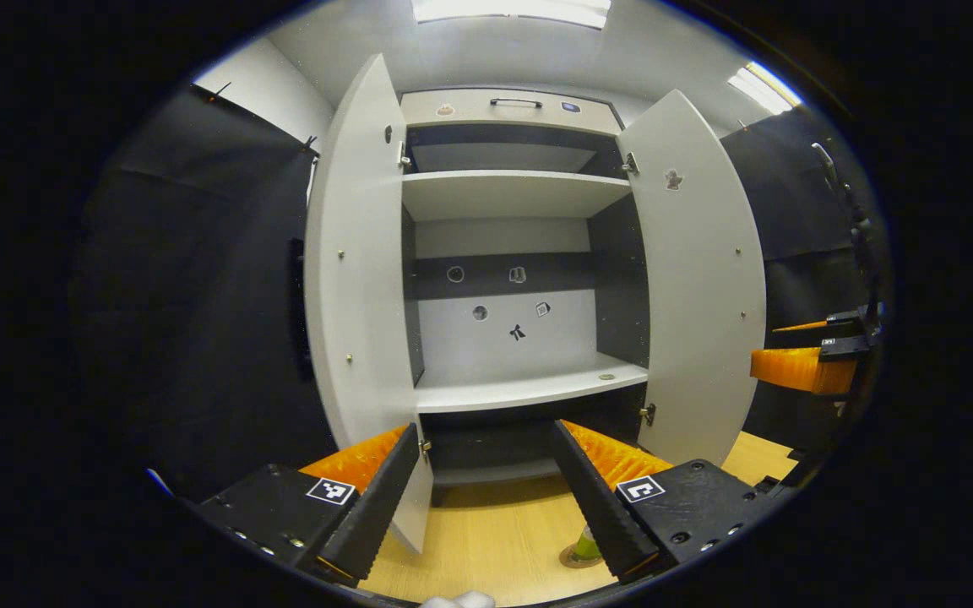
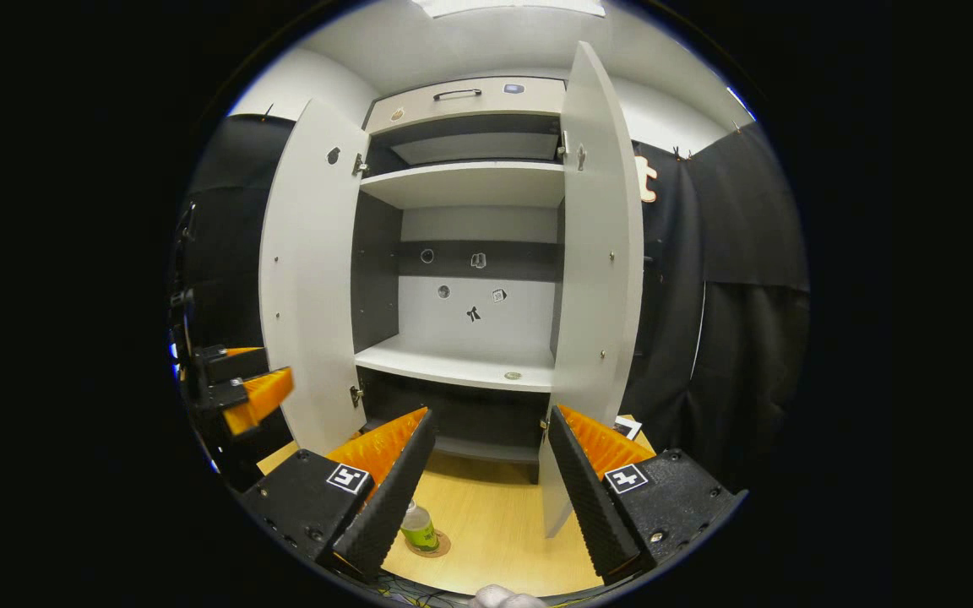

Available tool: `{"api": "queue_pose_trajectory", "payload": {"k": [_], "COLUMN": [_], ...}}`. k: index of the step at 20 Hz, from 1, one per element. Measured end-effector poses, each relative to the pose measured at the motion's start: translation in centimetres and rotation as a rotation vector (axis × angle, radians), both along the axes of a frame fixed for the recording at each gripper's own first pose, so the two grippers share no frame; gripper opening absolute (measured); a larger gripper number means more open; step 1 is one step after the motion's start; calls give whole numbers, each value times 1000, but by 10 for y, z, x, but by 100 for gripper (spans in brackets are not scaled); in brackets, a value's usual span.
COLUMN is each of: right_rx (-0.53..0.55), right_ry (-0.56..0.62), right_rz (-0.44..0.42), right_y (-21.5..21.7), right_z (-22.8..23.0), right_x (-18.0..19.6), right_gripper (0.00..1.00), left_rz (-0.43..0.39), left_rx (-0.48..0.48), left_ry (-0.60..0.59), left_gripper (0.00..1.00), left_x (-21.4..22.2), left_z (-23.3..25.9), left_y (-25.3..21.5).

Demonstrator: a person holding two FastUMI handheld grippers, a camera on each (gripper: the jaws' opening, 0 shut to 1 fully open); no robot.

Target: Grasp the bottle in the cabinet with the left hand and place it on the coaster, then close the right door with the right hand and the left door with the left hand.

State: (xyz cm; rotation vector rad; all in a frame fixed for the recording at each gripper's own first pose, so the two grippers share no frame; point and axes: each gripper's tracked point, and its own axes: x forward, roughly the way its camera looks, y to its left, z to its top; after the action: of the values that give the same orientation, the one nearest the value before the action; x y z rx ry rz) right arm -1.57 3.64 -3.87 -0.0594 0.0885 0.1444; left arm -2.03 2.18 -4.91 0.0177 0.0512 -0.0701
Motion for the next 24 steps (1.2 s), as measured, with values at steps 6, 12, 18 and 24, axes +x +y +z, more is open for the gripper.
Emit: {"api": "queue_pose_trajectory", "payload": {"k": [6, 12, 18, 24], "right_rx": [38, 93, 74, 67], "right_ry": [35, 46, -14, -45], "right_rz": [5, -65, -114, 24], "right_y": [-28, -129, -209, -191], "right_z": [6, 38, 74, 91], "right_x": [9, 18, 65, 97], "right_gripper": [83, 83, 83, 83], "left_rz": [75, 96, 155, 214], "left_rx": [10, -12, -29, -19], "left_ry": [20, 19, 22, 29], "left_gripper": [96, 96, 96, 96], "left_x": [-12, 5, 15, 12], "left_z": [-3, 9, 17, 19], "left_y": [12, -17, -47, -64]}}
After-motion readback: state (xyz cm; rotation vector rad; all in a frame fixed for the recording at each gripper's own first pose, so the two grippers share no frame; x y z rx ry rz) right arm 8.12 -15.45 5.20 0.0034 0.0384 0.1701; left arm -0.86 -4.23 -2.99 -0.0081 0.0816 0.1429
